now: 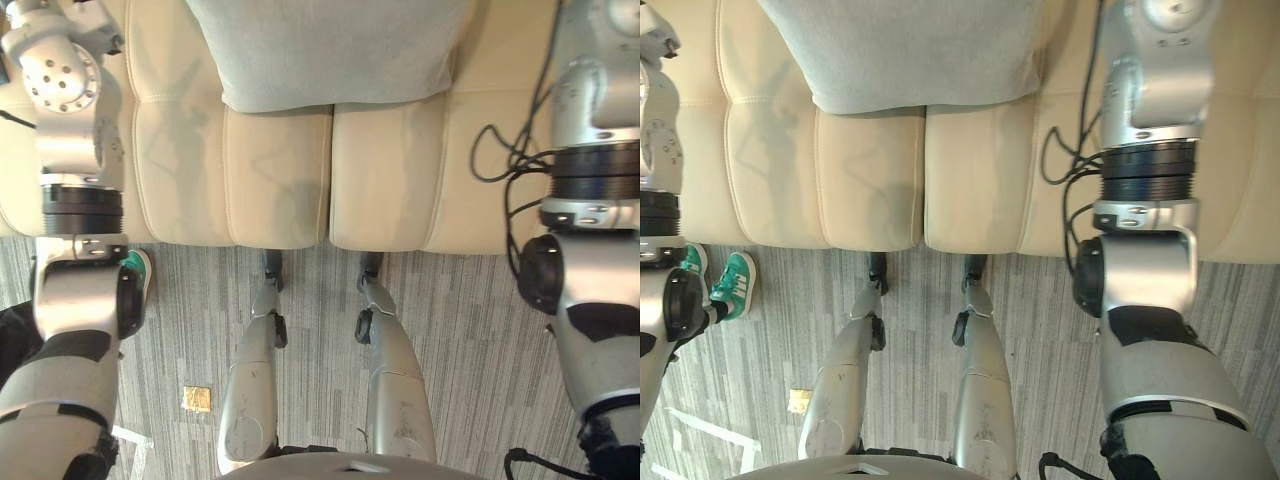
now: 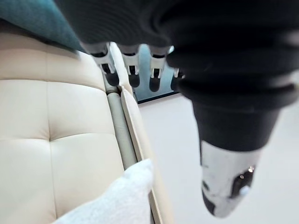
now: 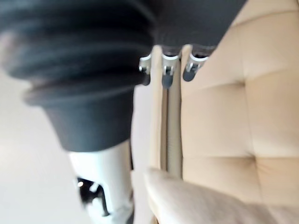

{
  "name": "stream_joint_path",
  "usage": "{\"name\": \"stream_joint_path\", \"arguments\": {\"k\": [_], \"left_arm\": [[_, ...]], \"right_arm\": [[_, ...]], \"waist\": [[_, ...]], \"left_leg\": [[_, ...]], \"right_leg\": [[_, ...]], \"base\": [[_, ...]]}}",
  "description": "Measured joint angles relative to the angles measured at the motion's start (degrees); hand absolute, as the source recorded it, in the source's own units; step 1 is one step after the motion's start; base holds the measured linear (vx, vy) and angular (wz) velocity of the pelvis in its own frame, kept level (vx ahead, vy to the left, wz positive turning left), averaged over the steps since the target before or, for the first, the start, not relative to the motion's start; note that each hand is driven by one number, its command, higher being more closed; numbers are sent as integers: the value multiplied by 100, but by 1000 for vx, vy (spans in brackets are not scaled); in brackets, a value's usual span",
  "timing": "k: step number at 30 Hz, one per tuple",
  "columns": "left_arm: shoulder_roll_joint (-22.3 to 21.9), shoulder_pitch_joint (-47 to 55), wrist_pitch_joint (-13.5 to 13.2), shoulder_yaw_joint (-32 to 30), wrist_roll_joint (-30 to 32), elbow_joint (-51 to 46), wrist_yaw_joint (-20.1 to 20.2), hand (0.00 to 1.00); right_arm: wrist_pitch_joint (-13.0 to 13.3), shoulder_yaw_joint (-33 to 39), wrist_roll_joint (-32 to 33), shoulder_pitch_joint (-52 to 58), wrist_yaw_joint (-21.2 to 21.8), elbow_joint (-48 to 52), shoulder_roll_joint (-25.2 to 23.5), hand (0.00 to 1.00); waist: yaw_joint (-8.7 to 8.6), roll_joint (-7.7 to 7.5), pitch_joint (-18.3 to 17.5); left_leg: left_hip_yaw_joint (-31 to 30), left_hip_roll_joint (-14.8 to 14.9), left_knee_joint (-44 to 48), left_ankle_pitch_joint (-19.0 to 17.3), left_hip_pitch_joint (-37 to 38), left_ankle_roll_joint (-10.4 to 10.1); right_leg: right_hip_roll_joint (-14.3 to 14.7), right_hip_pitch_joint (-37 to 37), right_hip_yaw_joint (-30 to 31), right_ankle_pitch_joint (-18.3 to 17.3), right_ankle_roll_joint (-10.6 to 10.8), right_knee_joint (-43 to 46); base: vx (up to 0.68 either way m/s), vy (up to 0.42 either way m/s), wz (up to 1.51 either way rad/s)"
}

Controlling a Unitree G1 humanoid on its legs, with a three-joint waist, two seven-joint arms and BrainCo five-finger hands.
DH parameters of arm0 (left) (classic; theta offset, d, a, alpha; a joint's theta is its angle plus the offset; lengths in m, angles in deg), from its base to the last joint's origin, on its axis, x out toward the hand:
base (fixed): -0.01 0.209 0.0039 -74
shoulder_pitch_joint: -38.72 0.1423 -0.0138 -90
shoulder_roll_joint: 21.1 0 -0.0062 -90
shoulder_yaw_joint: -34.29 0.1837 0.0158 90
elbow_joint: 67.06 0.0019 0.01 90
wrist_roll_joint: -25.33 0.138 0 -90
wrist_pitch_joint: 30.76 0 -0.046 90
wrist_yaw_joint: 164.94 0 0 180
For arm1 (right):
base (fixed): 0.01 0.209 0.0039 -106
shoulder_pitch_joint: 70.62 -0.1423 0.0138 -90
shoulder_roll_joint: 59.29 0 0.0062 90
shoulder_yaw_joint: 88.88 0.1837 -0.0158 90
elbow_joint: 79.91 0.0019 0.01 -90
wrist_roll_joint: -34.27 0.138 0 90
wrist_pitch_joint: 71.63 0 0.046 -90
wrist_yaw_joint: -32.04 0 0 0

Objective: Pick up cushions and gather them together orderly.

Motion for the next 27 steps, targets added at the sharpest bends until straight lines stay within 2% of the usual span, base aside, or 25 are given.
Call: {"name": "stream_joint_path", "arguments": {"k": [6, 9, 10, 11, 13, 16, 17, 18, 19, 20, 25, 27], "left_arm": [[5, 640, -7, -310, -147, 28, 178, 0], [-78, 1425, -15, -587, -226, -274, 219, 0], [-160, 1646, -16, -658, -230, -374, 232, 0], [-583, 2383, -61, -941, -266, -790, 311, 0], [-926, 3006, -130, -1089, -274, -1054, 351, 0], [-1792, 4209, -213, -1206, -391, -1312, 516, 0], [-1994, 4498, -212, -1203, -431, -1309, 573, 0], [-2421, 5023, -193, -1136, -436, -1289, 660, 0], [-2574, 5208, -173, -1109, -435, -1278, 720, 0], [-2964, 5708, -150, -1012, -426, -1184, 886, 0], [-3382, 6651, -10, -778, -140, -234, 1235, 0], [-3523, 6853, 65, -705, 73, 461, 1393, 0]], "right_arm": [[564, 1138, 1043, 1166, -175, 538, -10, 0], [742, 1759, 1304, 2139, -280, 1091, -351, 0], [775, 1841, 1313, 2430, -282, 1209, -434, 0], [819, 1997, 1310, 3391, -245, 1607, -722, 0], [849, 2016, 1277, 4110, -212, 1955, -1005, 0], [858, 1925, 832, 5601, 145, 2575, -1869, 0], [842, 1830, 699, 5904, 245, 2558, -2090, 0], [807, 1609, 450, 6401, 403, 2549, -2493, 0], [784, 1542, 329, 6568, 480, 2541, -2610, 0], [744, 1253, 60, 7122, 656, 2469, -2881, 0], [513, 566, -881, 8052, 1142, 1342, -3397, 0], [391, 476, -1239, 8359, 1294, 483, -3596, 0]], "waist": [[-23, -11, -6], [-102, -13, -7], [-109, -13, -7], [-132, -14, -8], [-171, -17, -10], [-209, -79, -49], [-206, -126, -80], [-209, -164, -101], [-212, -165, -101], [-215, -188, -151], [-205, -335, -601], [-197, -358, -836]], "left_leg": [[127, 12, -197, 28, 281, 17], [161, 41, -246, 29, 370, 14], [167, 43, -258, 28, 417, 13], [171, 58, -372, 24, 640, 9], [172, 69, -424, 4, 798, -8], [237, 59, -443, -62, 1035, 7], [287, 59, -436, -90, 1092, 16], [314, 67, -390, -164, 1206, 17], [314, 68, -370, -180, 1263, 21], [318, 68, -323, -238, 1398, 30], [375, 127, 11, -581, 1780, 31], [386, 127, 93, -707, 2049, 20]], "right_leg": [[64, 249, 134, 30, 21, -255], [94, 303, 146, 60, 21, -286], [103, 348, 149, 60, 21, -302], [127, 503, 148, 58, 24, -308], [143, 635, 151, 49, 34, -314], [151, 881, 195, -35, 64, -384], [159, 931, 240, -46, 62, -408], [171, 1084, 264, -54, 66, -470], [171, 1160, 264, -55, 67, -491], [170, 1332, 262, -84, 80, -535], [210, 1920, 277, -109, 104, -765], [202, 2275, 273, -144, 101, -873]], "base": [[1, -15, -9], [27, -12, -8], [55, -16, -13], [58, -16, -11], [51, -13, -9], [37, -14, -4], [31, -23, -12], [24, -20, -11], [39, -31, -6], [0, 0, 0], [40, -28, -11], [45, -1, -2]]}}
